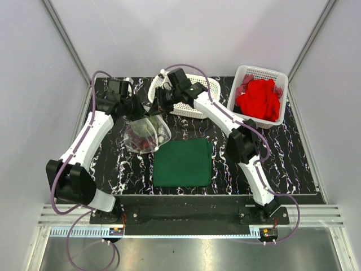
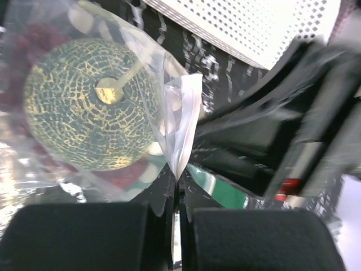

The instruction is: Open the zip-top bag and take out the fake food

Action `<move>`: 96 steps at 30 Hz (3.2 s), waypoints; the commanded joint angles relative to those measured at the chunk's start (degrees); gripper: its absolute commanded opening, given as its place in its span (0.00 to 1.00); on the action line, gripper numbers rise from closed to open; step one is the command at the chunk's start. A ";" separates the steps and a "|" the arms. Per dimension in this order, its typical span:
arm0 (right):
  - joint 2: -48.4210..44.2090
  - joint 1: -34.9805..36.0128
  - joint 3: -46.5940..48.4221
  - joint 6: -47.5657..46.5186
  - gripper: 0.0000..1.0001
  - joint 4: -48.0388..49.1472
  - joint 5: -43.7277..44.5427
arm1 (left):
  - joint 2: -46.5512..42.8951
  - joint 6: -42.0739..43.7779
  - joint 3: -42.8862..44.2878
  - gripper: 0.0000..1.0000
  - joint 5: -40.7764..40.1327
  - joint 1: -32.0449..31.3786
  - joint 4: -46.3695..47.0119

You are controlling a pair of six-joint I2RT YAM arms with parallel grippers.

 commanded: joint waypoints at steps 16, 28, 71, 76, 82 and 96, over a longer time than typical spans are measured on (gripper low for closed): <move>-6.28 0.02 -6.65 3.33 0.24 5.79 3.59 | -5.43 -4.78 -0.49 0.00 1.19 -0.14 6.38; -0.67 0.20 -5.17 12.91 0.24 14.66 -0.45 | -6.40 -6.89 -1.63 0.00 3.65 -1.46 7.70; 7.86 3.89 -5.43 8.52 0.45 38.31 -15.92 | 5.03 0.50 14.54 0.00 4.00 -2.87 -3.55; 11.55 4.33 -1.48 10.98 0.44 38.76 -16.01 | 5.46 0.14 14.97 0.00 4.53 -2.95 -3.55; 12.61 4.42 -0.42 11.86 0.30 38.32 -15.31 | 5.20 0.06 14.36 0.00 4.62 -2.95 -3.55; 3.66 2.22 -6.29 11.34 0.00 33.40 -14.60 | -3.58 -0.74 8.83 0.00 -13.46 2.84 -3.47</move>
